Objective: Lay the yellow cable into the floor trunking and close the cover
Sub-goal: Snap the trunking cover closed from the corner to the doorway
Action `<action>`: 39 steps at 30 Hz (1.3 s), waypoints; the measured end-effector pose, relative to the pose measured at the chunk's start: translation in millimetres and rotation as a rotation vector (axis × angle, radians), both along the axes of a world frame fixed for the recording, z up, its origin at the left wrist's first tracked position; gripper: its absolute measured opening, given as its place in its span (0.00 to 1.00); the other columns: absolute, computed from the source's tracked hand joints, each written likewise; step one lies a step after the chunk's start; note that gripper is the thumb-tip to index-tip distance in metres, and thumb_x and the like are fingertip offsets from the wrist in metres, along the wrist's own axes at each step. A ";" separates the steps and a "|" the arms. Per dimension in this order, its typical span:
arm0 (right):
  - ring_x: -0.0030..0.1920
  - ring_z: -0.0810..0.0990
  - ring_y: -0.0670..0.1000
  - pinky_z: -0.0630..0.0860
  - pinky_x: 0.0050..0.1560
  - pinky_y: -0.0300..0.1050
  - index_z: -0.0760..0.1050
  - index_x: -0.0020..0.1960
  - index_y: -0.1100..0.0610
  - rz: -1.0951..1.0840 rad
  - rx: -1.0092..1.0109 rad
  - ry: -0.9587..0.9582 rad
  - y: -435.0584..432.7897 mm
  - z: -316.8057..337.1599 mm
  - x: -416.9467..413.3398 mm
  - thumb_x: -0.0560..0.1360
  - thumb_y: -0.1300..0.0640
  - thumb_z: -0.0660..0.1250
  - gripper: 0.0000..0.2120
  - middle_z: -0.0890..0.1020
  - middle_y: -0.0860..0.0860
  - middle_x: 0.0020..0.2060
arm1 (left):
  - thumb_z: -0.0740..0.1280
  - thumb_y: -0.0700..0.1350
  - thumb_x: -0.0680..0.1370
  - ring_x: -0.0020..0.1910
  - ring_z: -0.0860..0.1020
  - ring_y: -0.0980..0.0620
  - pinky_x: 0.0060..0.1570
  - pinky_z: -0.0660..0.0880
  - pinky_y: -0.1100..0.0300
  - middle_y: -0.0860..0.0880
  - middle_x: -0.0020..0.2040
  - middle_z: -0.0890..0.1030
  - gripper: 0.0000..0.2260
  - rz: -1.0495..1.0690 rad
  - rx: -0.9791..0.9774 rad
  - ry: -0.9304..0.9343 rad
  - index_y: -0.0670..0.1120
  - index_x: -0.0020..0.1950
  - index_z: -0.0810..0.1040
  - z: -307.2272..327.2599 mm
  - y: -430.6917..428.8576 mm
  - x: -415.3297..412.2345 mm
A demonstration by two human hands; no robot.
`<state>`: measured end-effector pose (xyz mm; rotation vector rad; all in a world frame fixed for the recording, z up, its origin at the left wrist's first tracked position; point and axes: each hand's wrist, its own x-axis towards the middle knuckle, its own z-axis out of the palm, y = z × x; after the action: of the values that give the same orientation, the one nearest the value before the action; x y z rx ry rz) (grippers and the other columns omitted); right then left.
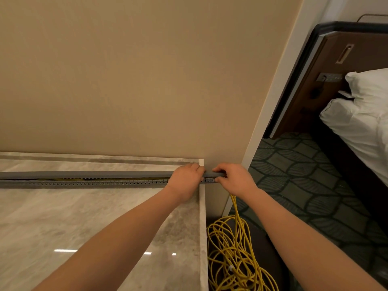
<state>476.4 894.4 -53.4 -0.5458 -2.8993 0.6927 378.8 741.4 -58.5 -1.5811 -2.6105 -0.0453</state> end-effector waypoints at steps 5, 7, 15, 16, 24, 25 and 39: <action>0.51 0.80 0.48 0.77 0.53 0.46 0.81 0.56 0.50 0.000 -0.040 -0.061 4.0 4.9 -7.7 0.71 0.55 0.72 0.13 0.84 0.48 0.51 | 0.56 0.46 0.82 0.60 0.72 0.44 0.60 0.68 0.52 0.44 0.62 0.73 0.16 0.031 0.031 0.087 0.44 0.69 0.65 -15.1 -3.5 11.7; 0.50 0.80 0.48 0.76 0.53 0.44 0.81 0.57 0.51 0.011 -0.069 -0.093 6.2 5.8 -10.4 0.71 0.55 0.72 0.14 0.84 0.48 0.51 | 0.52 0.51 0.84 0.60 0.72 0.44 0.60 0.67 0.52 0.45 0.62 0.73 0.17 0.042 0.056 0.070 0.45 0.69 0.65 -17.6 -2.6 11.8; 0.48 0.78 0.45 0.73 0.50 0.41 0.80 0.59 0.50 0.065 -0.137 -0.115 11.8 5.8 -9.7 0.74 0.54 0.70 0.14 0.84 0.48 0.51 | 0.54 0.53 0.83 0.55 0.76 0.47 0.55 0.68 0.54 0.49 0.55 0.79 0.13 0.024 0.126 0.024 0.49 0.60 0.72 -18.8 -0.9 1.9; 0.48 0.78 0.46 0.74 0.50 0.42 0.80 0.59 0.50 0.067 -0.124 -0.116 11.3 5.5 -8.9 0.74 0.54 0.69 0.14 0.84 0.48 0.51 | 0.55 0.53 0.82 0.55 0.76 0.47 0.54 0.68 0.54 0.49 0.55 0.79 0.13 0.033 0.139 0.005 0.49 0.59 0.73 -17.9 -0.5 0.9; 0.53 0.80 0.50 0.77 0.52 0.46 0.78 0.62 0.48 0.026 0.124 -0.087 -2.8 3.9 -0.7 0.76 0.52 0.66 0.15 0.84 0.47 0.54 | 0.60 0.53 0.80 0.55 0.77 0.48 0.53 0.68 0.54 0.51 0.54 0.81 0.11 0.107 0.193 -0.127 0.50 0.58 0.75 -10.1 2.2 1.8; 0.53 0.80 0.50 0.77 0.52 0.46 0.79 0.62 0.48 0.014 0.142 -0.078 -4.9 4.4 -0.1 0.76 0.52 0.65 0.15 0.84 0.47 0.54 | 0.60 0.53 0.80 0.55 0.77 0.48 0.53 0.69 0.54 0.51 0.55 0.80 0.11 0.105 0.187 -0.126 0.50 0.58 0.74 -9.0 2.5 2.4; 0.49 0.76 0.52 0.68 0.39 0.44 0.76 0.54 0.52 0.167 0.390 0.064 -17.3 -2.6 2.4 0.75 0.48 0.66 0.10 0.79 0.49 0.45 | 0.58 0.52 0.82 0.49 0.78 0.44 0.44 0.74 0.53 0.46 0.49 0.81 0.11 0.058 0.029 -0.375 0.48 0.51 0.78 7.6 4.5 -17.4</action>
<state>478.7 877.1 -55.9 -0.2325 -2.9277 0.1434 361.4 745.8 -50.8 -1.6211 -2.9110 -0.4121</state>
